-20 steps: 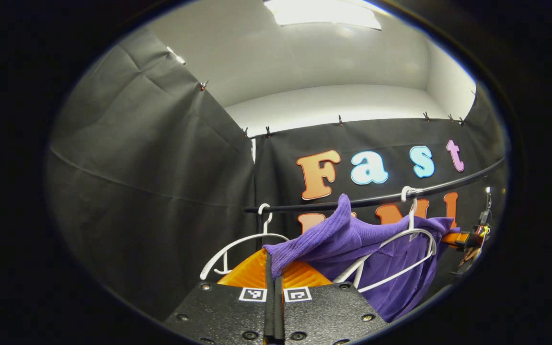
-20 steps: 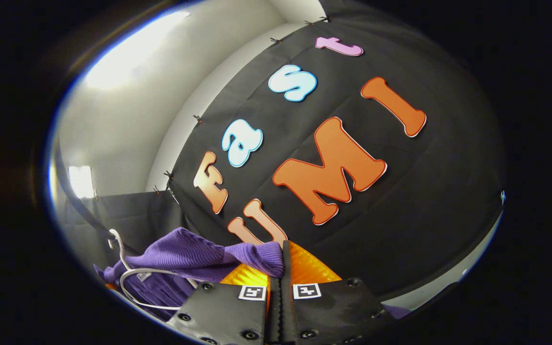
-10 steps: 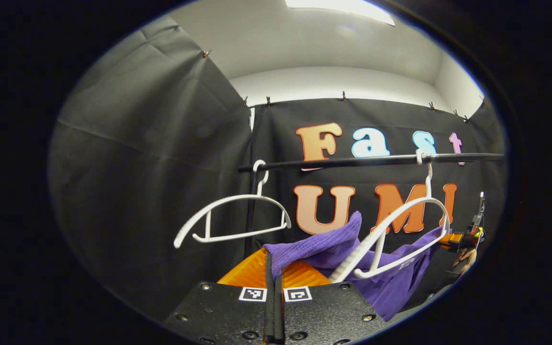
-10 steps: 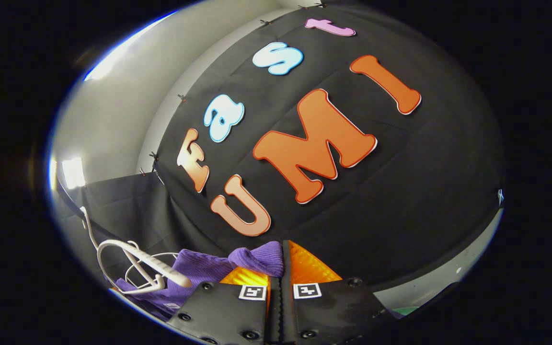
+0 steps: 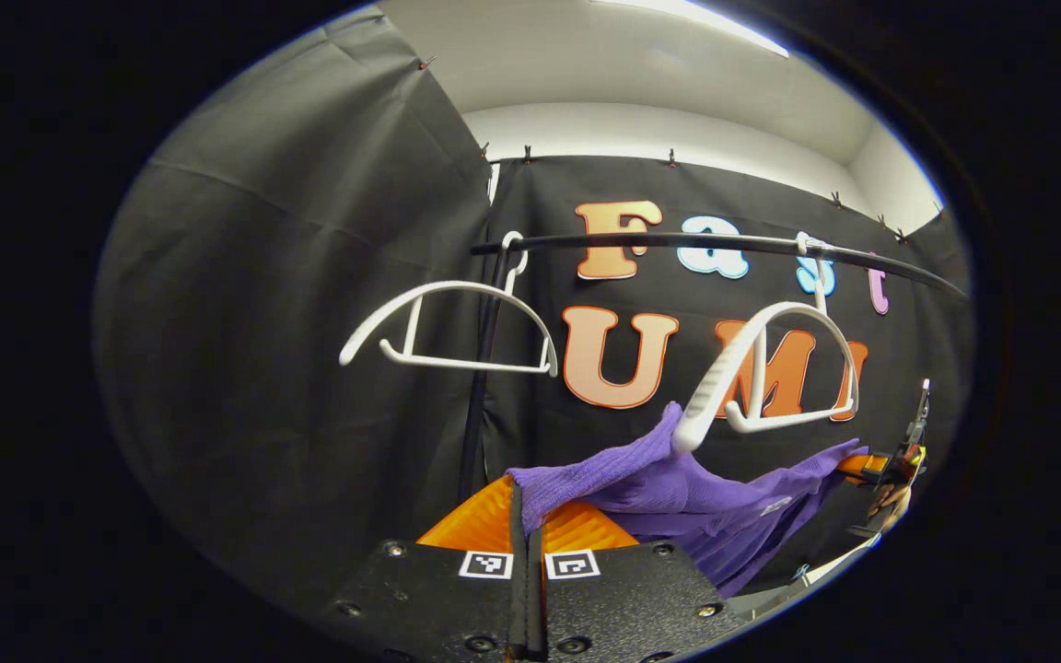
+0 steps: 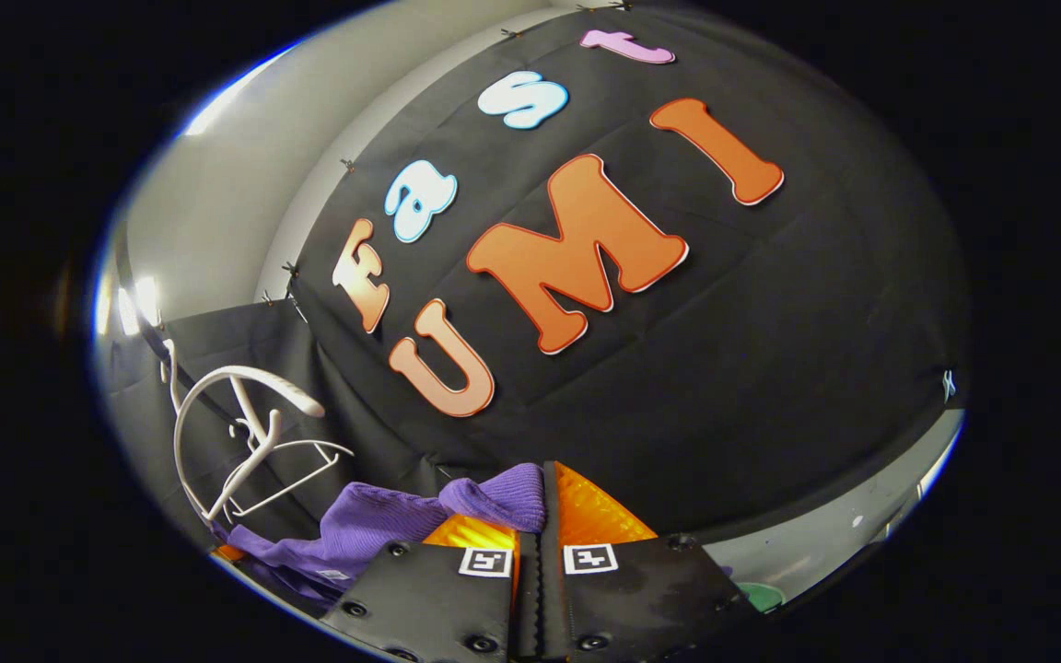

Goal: Grasp the clothes on the hanger with both hands and then place them into the laundry hamper below.

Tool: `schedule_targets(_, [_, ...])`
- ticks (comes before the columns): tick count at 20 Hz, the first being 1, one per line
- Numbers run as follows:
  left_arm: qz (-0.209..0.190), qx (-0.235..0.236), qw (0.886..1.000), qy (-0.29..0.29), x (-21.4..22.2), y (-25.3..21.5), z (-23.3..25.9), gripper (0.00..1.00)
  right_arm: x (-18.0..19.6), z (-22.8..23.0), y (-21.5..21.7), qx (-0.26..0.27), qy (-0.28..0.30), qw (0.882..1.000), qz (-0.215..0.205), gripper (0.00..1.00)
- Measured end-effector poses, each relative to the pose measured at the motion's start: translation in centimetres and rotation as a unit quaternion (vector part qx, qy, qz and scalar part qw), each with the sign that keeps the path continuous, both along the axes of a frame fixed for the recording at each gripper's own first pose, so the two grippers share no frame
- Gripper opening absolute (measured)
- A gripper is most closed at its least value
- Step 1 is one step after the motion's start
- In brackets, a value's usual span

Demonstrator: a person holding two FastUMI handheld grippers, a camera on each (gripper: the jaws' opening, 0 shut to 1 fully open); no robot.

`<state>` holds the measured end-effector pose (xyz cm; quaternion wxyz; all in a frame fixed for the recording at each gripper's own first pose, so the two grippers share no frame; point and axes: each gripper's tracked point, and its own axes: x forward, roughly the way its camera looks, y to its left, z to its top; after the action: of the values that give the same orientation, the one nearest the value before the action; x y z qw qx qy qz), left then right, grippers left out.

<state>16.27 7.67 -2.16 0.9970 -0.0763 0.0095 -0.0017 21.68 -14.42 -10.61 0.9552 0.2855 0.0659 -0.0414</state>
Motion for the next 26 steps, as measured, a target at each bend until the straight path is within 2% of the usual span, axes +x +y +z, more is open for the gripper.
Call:
schedule_targets(4, [-0.004,0.002,1.0,0.014,-0.9,-1.3,-1.7,0.0,-2.5,-1.3,0.0,-0.021,0.024,0.999,-0.003,0.07])
schedule_targets(9, [-0.029,0.006,0.999,0.021,-2.4,-4.6,-2.7,0.0,-5.4,-2.5,0.8,-0.032,0.041,0.999,0.006,0.07])
schedule_targets(18, [-0.111,0.011,0.992,0.051,-5.2,-15.1,-5.5,0.0,-11.1,-3.2,4.0,-0.071,0.059,0.995,0.032,0.07])
schedule_targets(26, [-0.166,0.003,0.983,0.073,-4.4,-23.8,-7.8,0.01,-12.7,-5.3,6.3,-0.091,0.075,0.992,0.054,0.07])
